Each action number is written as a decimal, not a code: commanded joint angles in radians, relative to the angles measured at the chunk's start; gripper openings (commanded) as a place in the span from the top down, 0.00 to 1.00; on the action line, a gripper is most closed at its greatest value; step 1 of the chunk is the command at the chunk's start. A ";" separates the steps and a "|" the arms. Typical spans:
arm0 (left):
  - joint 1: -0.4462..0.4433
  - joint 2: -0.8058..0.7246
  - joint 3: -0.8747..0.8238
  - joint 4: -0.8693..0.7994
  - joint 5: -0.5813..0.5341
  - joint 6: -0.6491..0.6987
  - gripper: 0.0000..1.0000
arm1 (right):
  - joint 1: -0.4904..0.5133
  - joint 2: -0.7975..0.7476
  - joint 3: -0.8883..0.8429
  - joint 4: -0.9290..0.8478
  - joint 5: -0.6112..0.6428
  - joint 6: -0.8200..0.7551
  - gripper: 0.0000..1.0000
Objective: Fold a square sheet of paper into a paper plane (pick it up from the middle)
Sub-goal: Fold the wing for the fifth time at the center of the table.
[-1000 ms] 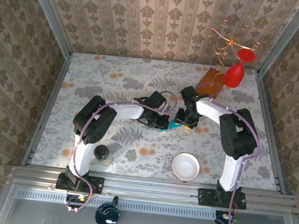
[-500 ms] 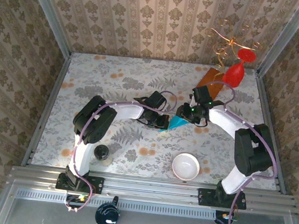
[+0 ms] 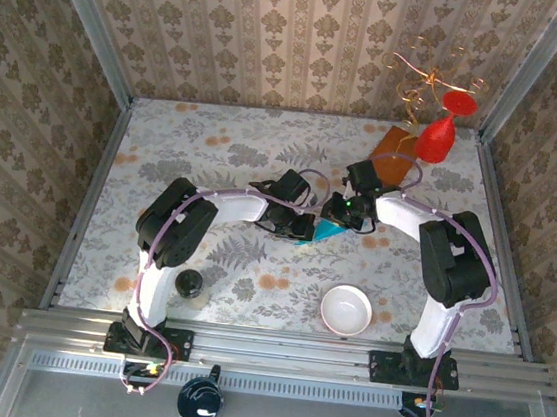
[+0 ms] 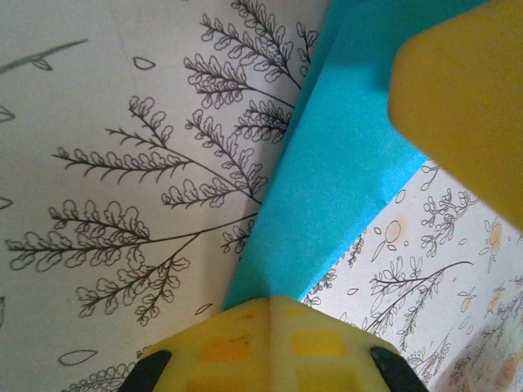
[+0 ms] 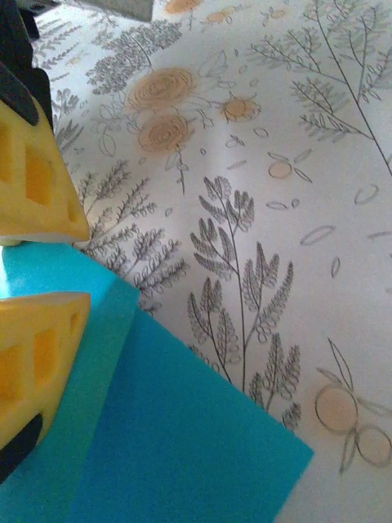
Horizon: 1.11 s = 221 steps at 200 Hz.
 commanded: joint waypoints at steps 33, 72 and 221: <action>0.007 0.022 -0.016 -0.075 -0.032 -0.012 1.00 | -0.020 0.011 -0.041 -0.012 0.094 0.021 0.75; 0.006 0.020 -0.024 -0.076 -0.033 -0.016 1.00 | -0.031 0.022 -0.068 0.012 0.107 0.030 0.75; 0.012 -0.087 0.005 0.045 0.033 -0.002 0.97 | -0.067 0.065 -0.182 0.258 -0.154 -0.098 0.85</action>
